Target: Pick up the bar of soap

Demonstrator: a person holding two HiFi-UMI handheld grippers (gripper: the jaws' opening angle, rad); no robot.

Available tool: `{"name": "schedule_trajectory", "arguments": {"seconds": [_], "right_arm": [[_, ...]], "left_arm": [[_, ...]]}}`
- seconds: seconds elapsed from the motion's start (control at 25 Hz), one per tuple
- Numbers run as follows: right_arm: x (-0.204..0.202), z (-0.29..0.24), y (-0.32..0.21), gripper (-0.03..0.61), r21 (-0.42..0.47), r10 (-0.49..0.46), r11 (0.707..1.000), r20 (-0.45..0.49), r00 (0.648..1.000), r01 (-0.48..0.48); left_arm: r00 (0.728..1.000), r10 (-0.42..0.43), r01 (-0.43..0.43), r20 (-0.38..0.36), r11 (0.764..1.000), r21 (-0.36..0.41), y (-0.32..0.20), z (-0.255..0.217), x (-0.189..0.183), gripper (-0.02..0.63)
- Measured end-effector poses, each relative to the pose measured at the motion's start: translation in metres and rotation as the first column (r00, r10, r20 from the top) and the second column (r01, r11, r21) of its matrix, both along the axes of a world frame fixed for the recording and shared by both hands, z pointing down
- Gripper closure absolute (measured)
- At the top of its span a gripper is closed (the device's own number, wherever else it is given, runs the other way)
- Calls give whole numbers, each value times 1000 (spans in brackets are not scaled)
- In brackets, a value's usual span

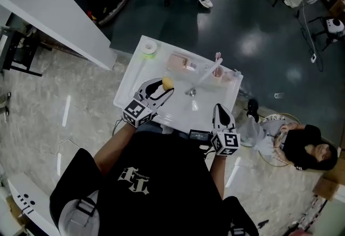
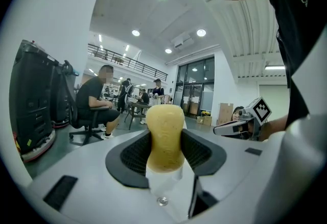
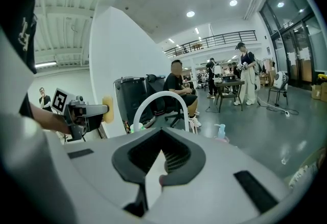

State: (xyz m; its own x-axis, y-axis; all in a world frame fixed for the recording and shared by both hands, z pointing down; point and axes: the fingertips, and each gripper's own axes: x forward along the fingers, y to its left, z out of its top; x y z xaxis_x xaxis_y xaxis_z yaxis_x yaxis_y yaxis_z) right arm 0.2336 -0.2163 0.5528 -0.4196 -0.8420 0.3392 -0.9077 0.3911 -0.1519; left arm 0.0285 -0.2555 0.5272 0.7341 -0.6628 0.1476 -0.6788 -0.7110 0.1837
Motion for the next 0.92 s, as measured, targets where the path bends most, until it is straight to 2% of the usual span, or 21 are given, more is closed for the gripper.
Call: {"name": "schedule_trajectory", "arguments": {"seconds": [0.36, 0.92], "right_arm": [[2, -9, -8, 574, -12, 34, 999, 3, 999, -34], [2, -8, -15, 574, -22, 32, 999, -10, 999, -32]], "left_arm": [[1000, 5, -6, -8, 1000, -10, -8, 1, 2, 425], [1000, 13, -13, -9, 1000, -24, -17, 4, 6, 425]]}}
